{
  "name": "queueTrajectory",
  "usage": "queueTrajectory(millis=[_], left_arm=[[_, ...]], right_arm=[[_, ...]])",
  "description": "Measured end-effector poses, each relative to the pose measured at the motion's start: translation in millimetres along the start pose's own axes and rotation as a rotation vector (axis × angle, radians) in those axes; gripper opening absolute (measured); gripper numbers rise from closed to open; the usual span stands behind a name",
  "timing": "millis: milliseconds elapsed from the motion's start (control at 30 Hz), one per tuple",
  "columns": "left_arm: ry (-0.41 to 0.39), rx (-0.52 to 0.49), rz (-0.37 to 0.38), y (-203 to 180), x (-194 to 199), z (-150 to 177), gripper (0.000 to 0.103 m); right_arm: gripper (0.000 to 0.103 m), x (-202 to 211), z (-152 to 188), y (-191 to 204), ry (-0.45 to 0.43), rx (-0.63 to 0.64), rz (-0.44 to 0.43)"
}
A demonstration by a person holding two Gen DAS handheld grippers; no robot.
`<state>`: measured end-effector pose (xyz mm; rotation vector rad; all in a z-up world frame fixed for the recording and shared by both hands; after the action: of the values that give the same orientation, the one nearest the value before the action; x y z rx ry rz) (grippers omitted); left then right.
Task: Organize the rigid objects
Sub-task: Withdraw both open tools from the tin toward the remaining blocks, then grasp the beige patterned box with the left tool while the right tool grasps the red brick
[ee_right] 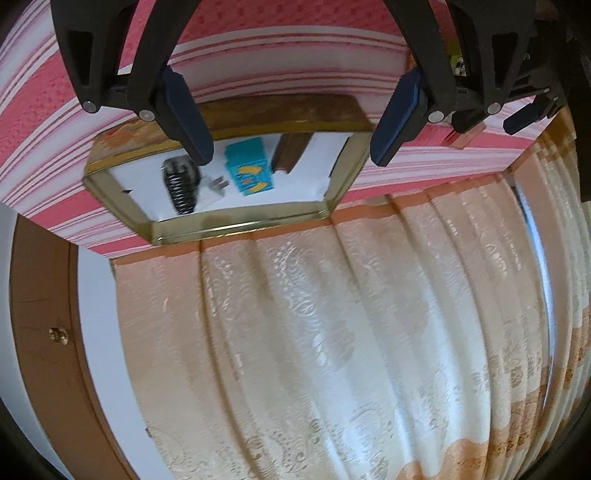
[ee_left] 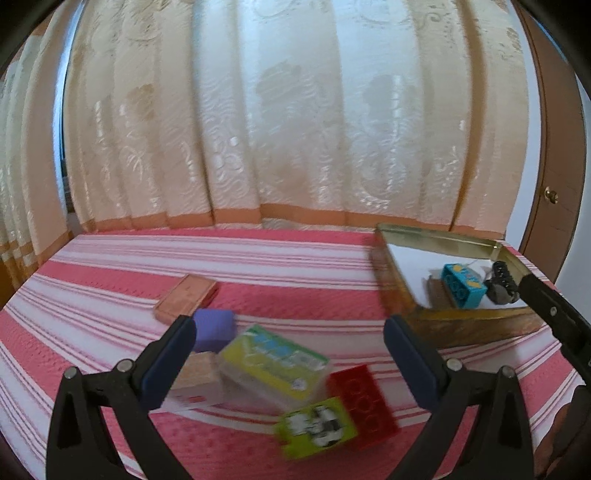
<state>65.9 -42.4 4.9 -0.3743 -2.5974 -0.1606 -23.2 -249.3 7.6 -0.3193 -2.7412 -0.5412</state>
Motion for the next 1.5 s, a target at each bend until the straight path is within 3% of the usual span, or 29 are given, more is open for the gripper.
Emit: queueTrajectory(millis=[300, 533, 633, 833, 967, 1133, 1200, 1267, 1333, 1400, 1433, 1500], left_arm=[[0.038, 0.040, -0.015, 51, 4, 13, 0.103], [0.111, 0.069, 0.112, 85, 0, 26, 0.103], [0.146, 0.089, 0.147, 94, -5, 30, 0.103], [0.209, 0.032, 0.210, 91, -13, 38, 0.103], [0.246, -0.039, 0.217, 81, -20, 39, 0.103], [0.320, -0.112, 0.189, 70, -34, 43, 0.102], [0.323, -0.085, 0.182, 76, -35, 43, 0.097], [0.328, -0.042, 0.201, 83, -37, 43, 0.070], [0.343, -0.017, 0.216, 86, -37, 46, 0.053], [0.342, -0.019, 0.229, 84, -35, 48, 0.043], [0.343, -0.024, 0.251, 82, -33, 49, 0.034], [0.342, -0.054, 0.263, 74, -30, 50, 0.032]], right_arm=[[0.088, -12, 20, 37, 0.125, 0.040, -0.093], [0.088, -22, 43, 75, 0.254, 0.141, -0.160], [0.081, -26, 55, 89, 0.321, 0.202, -0.168], [0.070, -32, 81, 90, 0.478, 0.245, -0.153], [0.070, -32, 93, 99, 0.527, 0.295, -0.169], [0.066, -43, 102, 107, 0.557, 0.384, -0.103], [0.061, -45, 100, 106, 0.549, 0.401, -0.079], [0.054, -50, 95, 97, 0.556, 0.365, -0.076], [0.043, -53, 90, 91, 0.550, 0.348, -0.072], [0.040, -56, 87, 88, 0.552, 0.333, -0.097], [0.040, -57, 87, 87, 0.557, 0.325, -0.120], [0.040, -57, 86, 88, 0.561, 0.327, -0.146]])
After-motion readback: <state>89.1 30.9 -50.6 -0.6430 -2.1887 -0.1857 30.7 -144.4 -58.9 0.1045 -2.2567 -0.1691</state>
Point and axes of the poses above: each gripper's, at about its wrist camera, not at the fingertips, and x roughly against the way its jaws point, y to its left, z to its underside, the point moved 4 cm from there along -x, roughly the way its jaws point, and after that the axes turned 6 degrees about -x, right-handed, at the moved point
